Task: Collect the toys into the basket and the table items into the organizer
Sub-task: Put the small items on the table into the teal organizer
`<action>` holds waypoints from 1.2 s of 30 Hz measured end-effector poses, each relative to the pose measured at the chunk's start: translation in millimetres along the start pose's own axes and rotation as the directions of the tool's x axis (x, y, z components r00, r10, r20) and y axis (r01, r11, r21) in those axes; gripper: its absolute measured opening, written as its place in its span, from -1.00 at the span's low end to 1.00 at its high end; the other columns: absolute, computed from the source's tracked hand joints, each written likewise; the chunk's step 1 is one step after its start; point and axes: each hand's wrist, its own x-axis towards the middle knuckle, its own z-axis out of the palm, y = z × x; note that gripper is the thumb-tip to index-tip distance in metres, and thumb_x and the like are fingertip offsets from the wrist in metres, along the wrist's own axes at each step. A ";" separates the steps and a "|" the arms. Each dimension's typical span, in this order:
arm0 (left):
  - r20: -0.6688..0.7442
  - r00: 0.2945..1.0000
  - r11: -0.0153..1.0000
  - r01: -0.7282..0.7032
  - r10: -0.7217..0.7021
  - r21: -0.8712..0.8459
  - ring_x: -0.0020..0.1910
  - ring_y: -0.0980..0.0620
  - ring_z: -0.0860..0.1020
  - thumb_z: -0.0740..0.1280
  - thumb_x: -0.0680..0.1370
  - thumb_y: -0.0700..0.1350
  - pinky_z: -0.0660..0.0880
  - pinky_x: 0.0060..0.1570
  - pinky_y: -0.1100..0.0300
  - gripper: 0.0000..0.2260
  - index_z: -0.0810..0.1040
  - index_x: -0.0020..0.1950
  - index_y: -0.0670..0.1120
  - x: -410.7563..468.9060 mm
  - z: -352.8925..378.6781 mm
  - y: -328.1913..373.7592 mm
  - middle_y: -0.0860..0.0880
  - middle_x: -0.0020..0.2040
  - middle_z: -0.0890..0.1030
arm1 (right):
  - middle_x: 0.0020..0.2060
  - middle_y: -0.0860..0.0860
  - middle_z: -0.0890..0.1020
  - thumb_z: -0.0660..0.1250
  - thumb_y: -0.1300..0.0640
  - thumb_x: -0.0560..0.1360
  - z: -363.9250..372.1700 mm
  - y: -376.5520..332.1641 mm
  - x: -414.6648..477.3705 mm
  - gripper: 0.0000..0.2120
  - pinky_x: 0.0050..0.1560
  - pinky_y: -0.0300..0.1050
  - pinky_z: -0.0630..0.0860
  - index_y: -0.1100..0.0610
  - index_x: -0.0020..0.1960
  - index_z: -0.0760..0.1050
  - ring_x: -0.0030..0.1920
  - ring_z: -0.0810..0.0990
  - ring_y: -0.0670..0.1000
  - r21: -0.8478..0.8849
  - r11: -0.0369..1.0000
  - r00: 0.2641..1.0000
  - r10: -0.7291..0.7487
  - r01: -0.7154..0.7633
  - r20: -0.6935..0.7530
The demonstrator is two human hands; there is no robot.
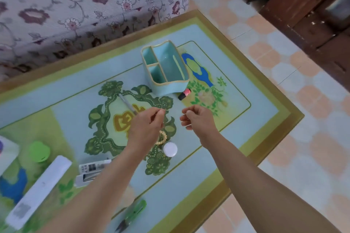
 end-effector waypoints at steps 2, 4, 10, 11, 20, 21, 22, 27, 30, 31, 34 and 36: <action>-0.043 0.995 0.994 0.089 -0.092 -0.063 -0.31 -0.01 0.54 0.26 0.60 -0.08 0.54 -0.14 -0.06 -0.78 0.60 -0.18 -0.13 22.2 22.2 8.8 -0.01 -0.32 0.60 | -0.25 0.10 0.62 0.14 0.34 0.51 -19.5 2.4 28.8 -0.80 -0.28 -0.16 0.47 0.20 -0.10 0.53 -0.32 0.54 0.02 -0.049 0.999 1.000 0.020 -0.021 -0.013; -0.086 0.985 0.986 0.144 -0.152 -0.089 -0.21 -0.04 0.57 0.25 0.60 -0.10 0.53 -0.07 -0.03 -0.84 0.62 -0.06 -0.06 39.9 37.1 13.4 -0.02 -0.23 0.62 | -0.23 0.09 0.62 0.15 0.33 0.50 -33.1 4.6 57.8 -0.81 -0.28 -0.15 0.47 0.21 -0.08 0.53 -0.31 0.54 0.01 -0.099 0.995 0.999 0.029 -0.032 -0.035; -0.208 0.961 0.979 0.195 -0.181 0.051 -0.03 0.05 0.52 0.23 0.61 -0.13 0.45 0.09 0.14 -0.73 0.55 0.28 -0.11 92.7 43.6 9.2 -0.09 0.16 0.59 | 0.01 0.06 0.60 0.25 0.28 0.48 -31.7 6.9 128.8 -0.79 0.01 0.01 0.56 0.15 0.09 0.51 0.01 0.59 0.08 -0.251 0.967 0.997 0.019 -0.037 -0.076; -0.230 0.956 0.977 0.201 -0.180 0.069 -0.01 0.05 0.51 0.23 0.61 -0.14 0.44 0.11 0.14 -0.72 0.52 0.30 -0.11 101.6 43.1 6.7 -0.10 0.21 0.55 | 0.06 0.05 0.57 0.26 0.26 0.48 -28.1 6.5 135.6 -0.75 0.04 -0.01 0.54 0.15 0.15 0.49 0.05 0.57 0.06 -0.280 0.959 0.997 0.014 -0.033 -0.071; -0.195 0.885 0.884 0.450 -0.423 0.127 0.30 -0.19 0.44 0.19 0.62 -0.04 0.40 0.27 -0.04 -0.55 0.26 0.48 -0.16 164.6 42.7 -4.3 -0.16 0.38 0.41 | 0.23 0.01 0.47 0.37 0.24 0.43 -11.1 -5.2 165.5 -0.46 0.01 -0.09 0.52 0.10 0.37 0.34 0.13 0.50 0.01 -0.209 0.977 0.997 -0.048 0.036 -0.054; -0.169 0.871 0.873 0.480 -0.461 0.091 0.25 -0.21 0.48 0.19 0.61 -0.04 0.43 0.24 -0.05 -0.59 0.32 0.42 -0.18 168.3 43.9 -5.5 -0.16 0.31 0.47 | 0.20 0.00 0.48 0.34 0.28 0.43 -11.3 -11.0 163.7 -0.46 -0.09 -0.18 0.52 0.09 0.38 0.35 0.06 0.54 -0.01 -0.170 0.984 0.998 -0.055 0.049 -0.027; -0.141 0.862 0.868 0.496 -0.487 0.031 0.18 -0.22 0.53 0.20 0.60 -0.07 0.47 0.22 -0.09 -0.64 0.40 0.35 -0.19 171.3 45.4 -6.8 -0.17 0.24 0.53 | 0.17 0.00 0.49 0.30 0.33 0.43 -11.0 -16.4 162.5 -0.48 -0.21 -0.30 0.49 0.11 0.37 0.37 -0.06 0.57 -0.04 -0.134 0.989 0.998 -0.068 0.069 0.009; -0.091 0.835 0.839 0.532 -0.542 -0.114 -0.05 -0.22 0.65 0.18 0.53 -0.30 0.56 0.08 -0.22 -0.79 0.55 0.09 -0.25 172.1 47.4 -14.8 -0.26 0.08 0.62 | -0.18 0.02 0.55 0.18 0.34 0.47 -5.9 -38.1 151.2 -0.70 -0.51 -0.31 0.43 0.18 0.17 0.45 -0.38 0.52 -0.02 -0.067 0.994 0.990 -0.082 0.091 0.115; -0.069 0.830 0.829 0.541 -0.554 -0.143 -0.05 -0.20 0.65 0.21 0.52 -0.31 0.55 0.08 -0.24 -0.81 0.53 0.09 -0.26 150.0 42.1 -15.8 -0.25 0.08 0.61 | -0.26 0.03 0.55 0.23 0.22 0.50 -0.6 -36.5 143.0 -0.89 -0.30 -0.04 0.54 0.14 0.02 0.44 -0.32 0.59 0.13 -0.111 0.992 0.994 -0.052 0.063 0.092; -0.060 0.829 0.825 0.543 -0.557 -0.154 -0.06 -0.19 0.65 0.20 0.53 -0.31 0.55 0.08 -0.25 -0.81 0.52 0.10 -0.25 140.4 37.2 -17.0 -0.25 0.08 0.61 | -0.24 0.05 0.57 0.24 0.20 0.51 3.6 -37.0 137.7 -0.94 -0.24 0.03 0.58 0.12 -0.01 0.43 -0.30 0.63 0.18 -0.180 0.982 0.995 -0.044 0.061 0.094; -0.038 0.829 0.819 0.543 -0.558 -0.187 -0.07 -0.15 0.65 0.21 0.54 -0.28 0.56 0.07 -0.21 -0.84 0.49 0.08 -0.19 114.6 30.2 -14.5 -0.21 0.06 0.60 | -0.23 0.15 0.60 0.15 0.31 0.51 7.7 -32.5 122.6 -0.86 -0.23 0.15 0.62 0.13 -0.15 0.42 -0.30 0.68 0.24 -0.314 0.948 0.996 -0.035 0.058 0.078; -0.053 0.827 0.815 0.538 -0.560 -0.215 -0.05 -0.15 0.63 0.24 0.54 -0.24 0.57 0.08 -0.18 -0.88 0.47 0.07 -0.12 97.9 19.5 -11.5 -0.13 0.00 0.60 | -0.22 0.19 0.62 0.09 0.37 0.48 8.6 -32.0 105.9 -0.79 -0.23 0.18 0.63 0.16 -0.12 0.45 -0.30 0.68 0.24 -0.318 0.947 0.997 -0.024 0.048 0.079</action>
